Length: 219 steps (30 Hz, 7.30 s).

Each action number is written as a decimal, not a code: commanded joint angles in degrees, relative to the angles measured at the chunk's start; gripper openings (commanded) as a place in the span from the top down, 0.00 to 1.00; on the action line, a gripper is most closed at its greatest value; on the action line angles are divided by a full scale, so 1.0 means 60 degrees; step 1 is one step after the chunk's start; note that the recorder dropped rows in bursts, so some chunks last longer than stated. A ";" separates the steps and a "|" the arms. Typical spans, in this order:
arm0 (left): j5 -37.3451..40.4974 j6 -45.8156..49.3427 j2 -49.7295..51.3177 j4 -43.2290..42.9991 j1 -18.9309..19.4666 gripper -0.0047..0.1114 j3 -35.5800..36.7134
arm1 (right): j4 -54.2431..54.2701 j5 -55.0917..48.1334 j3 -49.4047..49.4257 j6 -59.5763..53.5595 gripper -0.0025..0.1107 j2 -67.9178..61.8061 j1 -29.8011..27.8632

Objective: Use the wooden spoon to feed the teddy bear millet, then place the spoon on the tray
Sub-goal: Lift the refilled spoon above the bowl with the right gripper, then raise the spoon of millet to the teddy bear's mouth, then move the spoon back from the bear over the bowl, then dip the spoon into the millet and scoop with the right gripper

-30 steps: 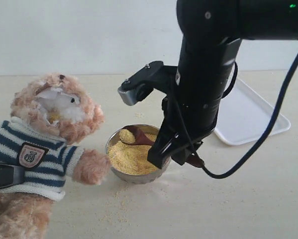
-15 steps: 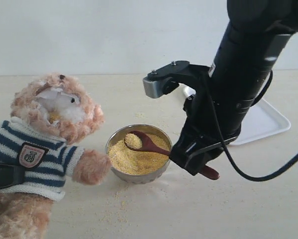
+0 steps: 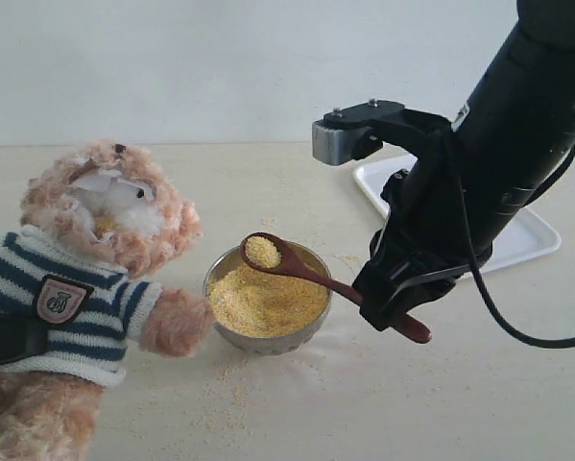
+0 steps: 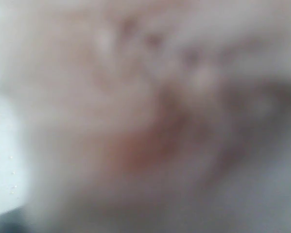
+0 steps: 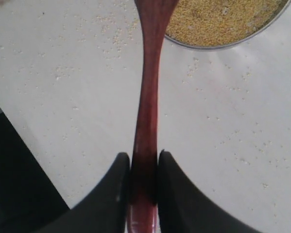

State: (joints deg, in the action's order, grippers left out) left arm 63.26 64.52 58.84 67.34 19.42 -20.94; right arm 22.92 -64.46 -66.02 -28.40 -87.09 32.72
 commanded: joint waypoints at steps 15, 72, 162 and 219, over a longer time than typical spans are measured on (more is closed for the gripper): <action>0.0146 0.0034 -0.0073 0.0185 0.0005 0.92 0.0021 | -0.0602 -0.0458 0.0028 -0.0121 0.97 0.0839 0.0358; 0.0146 0.0034 -0.0073 0.0185 0.0005 0.92 0.0021 | -0.6871 -0.0676 -0.3894 0.2468 0.97 -0.1458 0.4544; 0.0146 0.0034 -0.0073 0.0185 0.0005 0.92 0.0021 | -0.8813 -0.0917 -0.1442 0.3452 0.97 -0.0803 0.3322; 0.0146 0.0034 -0.0073 0.0185 0.0005 0.92 0.0021 | -0.7980 -0.0917 -0.2347 0.3861 0.97 -0.4053 0.4252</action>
State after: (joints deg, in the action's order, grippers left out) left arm 63.27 64.52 58.84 67.31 19.42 -20.94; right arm -26.89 -70.23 -79.58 -5.10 -112.62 59.28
